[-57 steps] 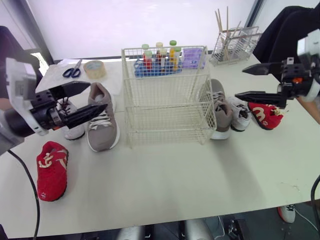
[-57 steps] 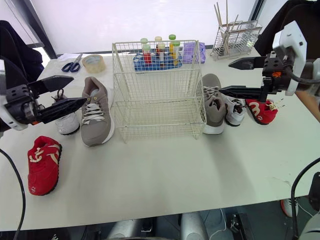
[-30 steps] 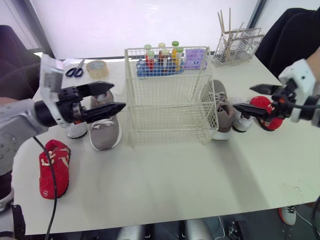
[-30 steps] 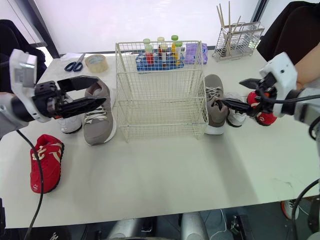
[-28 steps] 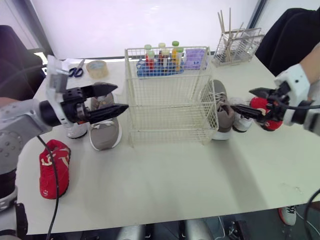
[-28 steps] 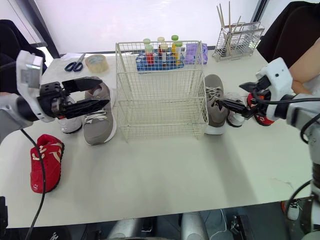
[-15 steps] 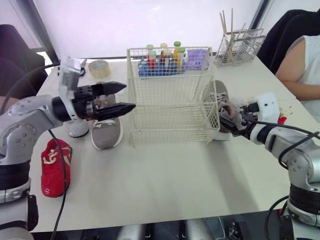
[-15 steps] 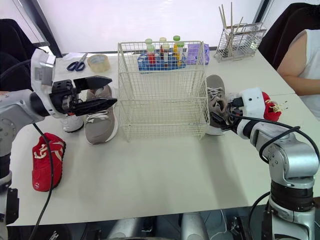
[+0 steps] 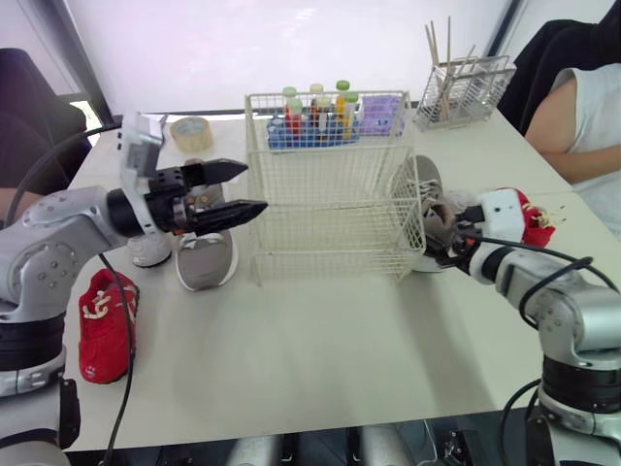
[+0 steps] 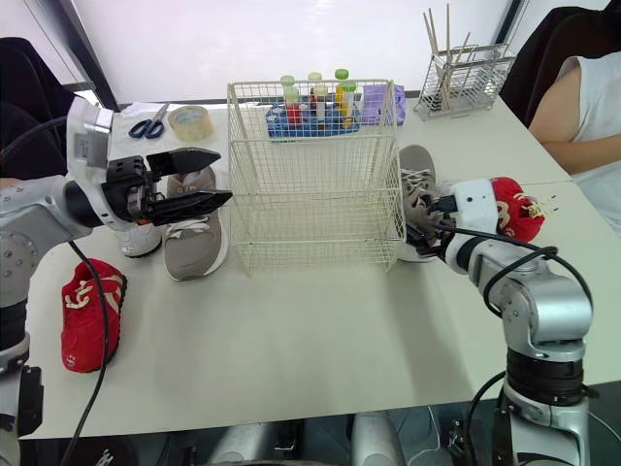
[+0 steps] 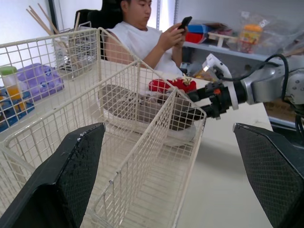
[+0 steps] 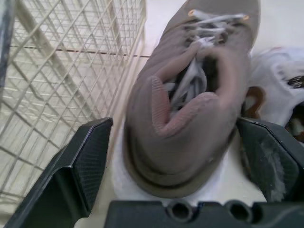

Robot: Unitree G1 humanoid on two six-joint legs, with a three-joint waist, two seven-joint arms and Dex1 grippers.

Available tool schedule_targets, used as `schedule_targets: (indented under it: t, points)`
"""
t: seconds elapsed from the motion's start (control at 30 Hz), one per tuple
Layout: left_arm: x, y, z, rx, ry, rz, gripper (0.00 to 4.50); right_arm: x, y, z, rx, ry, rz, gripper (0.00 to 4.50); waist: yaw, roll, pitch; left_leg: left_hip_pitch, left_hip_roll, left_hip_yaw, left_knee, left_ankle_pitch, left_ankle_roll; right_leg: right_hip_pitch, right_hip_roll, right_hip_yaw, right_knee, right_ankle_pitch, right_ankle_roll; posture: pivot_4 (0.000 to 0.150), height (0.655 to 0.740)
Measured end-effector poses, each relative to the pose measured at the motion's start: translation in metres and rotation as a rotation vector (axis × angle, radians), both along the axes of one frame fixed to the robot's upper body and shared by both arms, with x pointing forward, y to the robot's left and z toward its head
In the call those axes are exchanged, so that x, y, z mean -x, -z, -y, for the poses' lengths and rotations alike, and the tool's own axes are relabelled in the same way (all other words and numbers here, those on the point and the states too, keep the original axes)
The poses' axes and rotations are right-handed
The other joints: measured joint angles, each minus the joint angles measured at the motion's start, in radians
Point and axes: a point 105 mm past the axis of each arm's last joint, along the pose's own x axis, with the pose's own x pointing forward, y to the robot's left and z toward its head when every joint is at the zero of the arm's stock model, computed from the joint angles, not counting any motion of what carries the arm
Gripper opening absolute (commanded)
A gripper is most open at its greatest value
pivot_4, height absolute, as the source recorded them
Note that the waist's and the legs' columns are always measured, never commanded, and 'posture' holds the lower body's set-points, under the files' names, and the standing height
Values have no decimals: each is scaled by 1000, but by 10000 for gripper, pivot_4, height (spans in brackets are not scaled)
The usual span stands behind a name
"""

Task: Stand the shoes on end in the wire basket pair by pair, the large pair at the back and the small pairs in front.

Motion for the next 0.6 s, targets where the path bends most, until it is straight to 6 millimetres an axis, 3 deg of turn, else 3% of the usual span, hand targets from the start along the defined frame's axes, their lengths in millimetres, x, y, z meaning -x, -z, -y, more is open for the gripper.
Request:
schedule_targets:
  t: [0.2,0.27,0.43,0.53,0.6]
  points:
    - [-1,-1,1,4,-8,4,45000,-5,-1,-3,-1,25,32,7715,0,0,0,1,0,0,0,0,0,1,0,0,0,0,0,1500,7400]
    - [-1,-1,1,3,-11,7,45000,-6,0,-2,0,29,29,2583,0,0,0,1,0,0,0,0,0,0,0,0,0,0,0,1500,7400]
    - [-2,-6,2,1,-10,23,45000,-12,-19,-2,-18,37,60,1825,0,0,0,0,0,0,0,0,0,-1,0,0,1,0,0,1500,7400]
    - [-2,-12,4,-1,-1,47,45000,-23,-61,1,-34,72,183,1825,-1,1,1,0,0,0,0,0,-1,-1,0,0,1,0,0,1500,7400]
    - [-4,-14,5,3,0,51,45000,-26,-100,7,-36,113,316,1825,1,1,1,0,0,0,-1,1,-1,-2,1,-1,1,1,2,1500,7400]
